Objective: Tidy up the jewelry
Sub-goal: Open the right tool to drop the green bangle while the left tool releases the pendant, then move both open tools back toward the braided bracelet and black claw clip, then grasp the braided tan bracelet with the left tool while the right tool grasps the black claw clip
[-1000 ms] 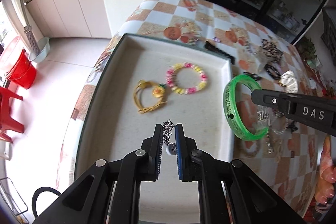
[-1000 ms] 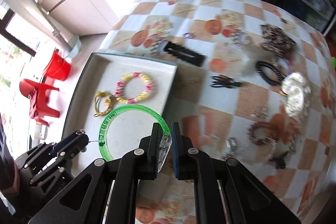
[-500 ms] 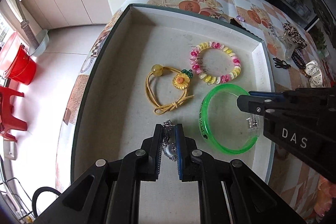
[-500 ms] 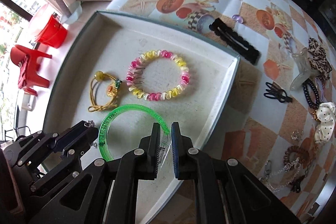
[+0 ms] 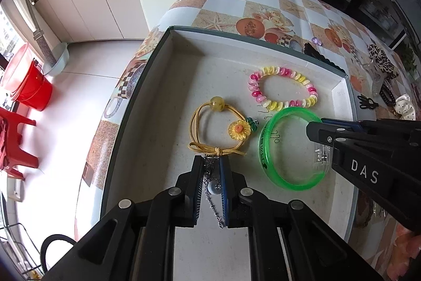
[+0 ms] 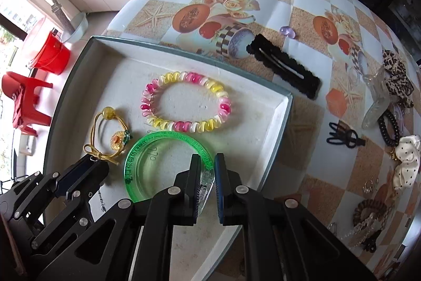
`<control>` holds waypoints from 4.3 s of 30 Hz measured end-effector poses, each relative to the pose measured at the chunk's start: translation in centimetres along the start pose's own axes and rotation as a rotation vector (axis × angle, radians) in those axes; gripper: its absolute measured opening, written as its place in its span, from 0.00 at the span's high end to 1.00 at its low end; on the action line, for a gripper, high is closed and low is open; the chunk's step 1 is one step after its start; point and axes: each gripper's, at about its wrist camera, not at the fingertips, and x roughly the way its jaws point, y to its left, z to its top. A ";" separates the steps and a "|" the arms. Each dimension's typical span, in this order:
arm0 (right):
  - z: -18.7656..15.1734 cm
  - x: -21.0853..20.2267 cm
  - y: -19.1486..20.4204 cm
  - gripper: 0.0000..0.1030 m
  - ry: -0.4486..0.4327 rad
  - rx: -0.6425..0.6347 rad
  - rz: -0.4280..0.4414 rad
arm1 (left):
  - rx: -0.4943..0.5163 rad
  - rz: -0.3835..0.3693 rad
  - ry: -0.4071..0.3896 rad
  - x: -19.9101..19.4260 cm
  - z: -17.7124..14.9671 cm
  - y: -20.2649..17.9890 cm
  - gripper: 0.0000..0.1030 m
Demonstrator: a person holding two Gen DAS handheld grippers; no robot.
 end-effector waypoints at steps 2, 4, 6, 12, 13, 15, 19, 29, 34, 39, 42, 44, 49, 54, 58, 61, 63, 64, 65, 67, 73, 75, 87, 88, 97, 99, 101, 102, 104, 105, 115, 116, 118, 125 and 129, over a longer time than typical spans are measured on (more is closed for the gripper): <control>0.0 0.0 0.2 0.89 -0.003 -0.007 -0.006 | 0.003 0.006 -0.004 0.0 -0.1 -0.1 0.86; -0.1 0.0 0.3 0.89 -0.002 -0.008 -0.002 | 0.015 0.015 -0.008 -0.1 -0.2 -0.2 0.85; -0.2 -0.1 0.5 0.88 0.003 -0.008 0.007 | 0.019 0.024 -0.008 -0.1 -0.2 -0.3 0.85; -0.3 -0.3 0.4 0.69 -0.004 0.002 0.024 | -0.002 0.043 0.002 -0.3 -0.3 0.0 0.85; -0.3 -0.4 0.3 0.63 -0.010 0.003 0.027 | -0.004 0.048 0.004 -0.3 -0.3 -0.1 0.85; -0.2 -1.1 0.1 0.61 -0.023 0.006 0.034 | -0.006 0.054 0.005 -0.4 -0.4 0.0 0.85; -0.2 -2.6 -0.6 0.58 -0.056 0.045 0.062 | -0.005 0.070 -0.005 -0.9 -0.7 0.0 0.85; -2.6 -6.5 -4.2 0.56 -0.119 0.131 0.101 | -0.045 0.106 -0.059 -2.4 -1.0 -0.2 0.01; -3.9 -7.7 -6.3 0.54 -0.128 0.183 0.120 | -0.021 0.118 -0.053 -2.7 -0.8 -0.8 0.01; -5.9 -8.5 -8.8 0.41 -0.129 0.229 0.126 | 0.001 0.135 -0.070 -3.6 -0.8 -1.3 0.00; -7.3 -8.8 -10.5 0.27 -0.128 0.267 0.127 | 0.034 0.127 -0.065 -4.2 -0.9 -2.2 0.00; -8.2 -9.1 -11.7 0.19 -0.130 0.295 0.128 | 0.060 0.117 -0.069 -4.8 -1.1 -3.1 0.00; -10.9 -9.7 -14.6 0.00 -0.139 0.350 0.128 | 0.099 0.079 -0.074 -6.4 -1.4 -5.6 0.00; -13.5 -9.9 -17.3 0.00 -0.117 0.404 0.117 | 0.140 0.036 -0.064 -7.8 -2.1 -8.6 0.00; -15.4 -10.0 -19.3 0.00 -0.092 0.447 0.097 | 0.196 0.019 -0.051 -8.1 -2.7 -11.3 0.00; -16.7 -10.2 -20.7 0.00 -0.083 0.476 0.083 | 0.230 0.008 -0.047 -8.3 -3.1 -13.2 0.00; -17.4 -10.3 -21.7 0.00 -0.080 0.492 0.074 | 0.241 -0.004 -0.045 -8.4 -3.5 -14.2 0.00; -17.7 -10.3 -22.1 0.00 -0.079 0.499 0.069 | 0.249 -0.014 -0.042 -8.4 -3.7 -14.7 0.00; -18.1 -10.4 -22.6 0.00 -0.078 0.508 0.065 | 0.255 -0.023 -0.037 -8.4 -3.9 -15.2 0.00; -18.5 -10.4 -23.3 0.00 -0.078 0.522 0.061 | 0.264 -0.033 -0.031 -8.3 -4.3 -16.1 0.00; -19.4 -10.2 -25.0 0.00 -0.071 0.537 0.049 | 0.297 -0.069 -0.004 -7.7 -5.5 -18.3 0.00; -19.5 -10.1 -25.3 0.00 -0.069 0.532 0.046 | 0.301 -0.080 0.000 -7.4 -5.9 -18.8 0.00; -18.2 -8.4 -25.8 0.00 -0.049 0.445 0.023 | 0.304 -0.099 0.027 -5.3 -7.2 -21.4 0.01; -18.1 -8.2 -25.8 0.00 -0.046 0.439 0.022 | 0.305 -0.096 0.026 -5.0 -7.3 -21.5 0.08; -17.0 -6.5 -25.1 0.08 -0.030 0.361 -0.005 | 0.324 -0.060 0.055 -2.4 -7.7 -21.3 0.20; -16.7 -5.9 -24.9 0.11 -0.023 0.348 -0.018 | 0.325 -0.054 0.069 -1.8 -7.7 -21.1 0.23; -16.5 -5.5 -24.7 0.20 -0.022 0.330 -0.032 | 0.320 -0.043 0.069 -1.4 -7.7 -20.9 0.23; -16.3 -5.3 -24.6 0.22 -0.022 0.322 -0.038 | 0.320 -0.042 0.066 -1.3 -7.7 -20.9 0.23; -16.0 -5.0 -24.3 0.27 -0.019 0.306 -0.050 | 0.317 -0.049 0.060 -1.2 -7.5 -20.8 0.23; -15.8 -4.7 -24.1 0.28 -0.018 0.300 -0.055 | 0.317 -0.051 0.057 -1.2 -7.4 -20.8 0.23; -14.8 -4.0 -23.2 0.40 -0.032 0.250 -0.122 | 0.290 -0.089 0.056 -0.6 -6.7 -20.7 0.23; -14.8 -4.0 -23.2 0.42 -0.033 0.246 -0.128 | 0.290 -0.089 0.057 -0.6 -6.7 -20.6 0.23; -14.8 -4.0 -23.0 0.44 -0.036 0.240 -0.134 | 0.290 -0.090 0.056 -0.5 -6.6 -20.6 0.23; -14.7 -3.8 -22.1 0.45 -0.047 0.229 -0.156 | 0.294 -0.094 0.057 -0.8 -6.8 -20.8 0.26; -14.8 -3.9 -22.3 0.47 -0.049 0.230 -0.152 | 0.311 -0.102 0.055 -1.3 -7.3 -21.3 0.39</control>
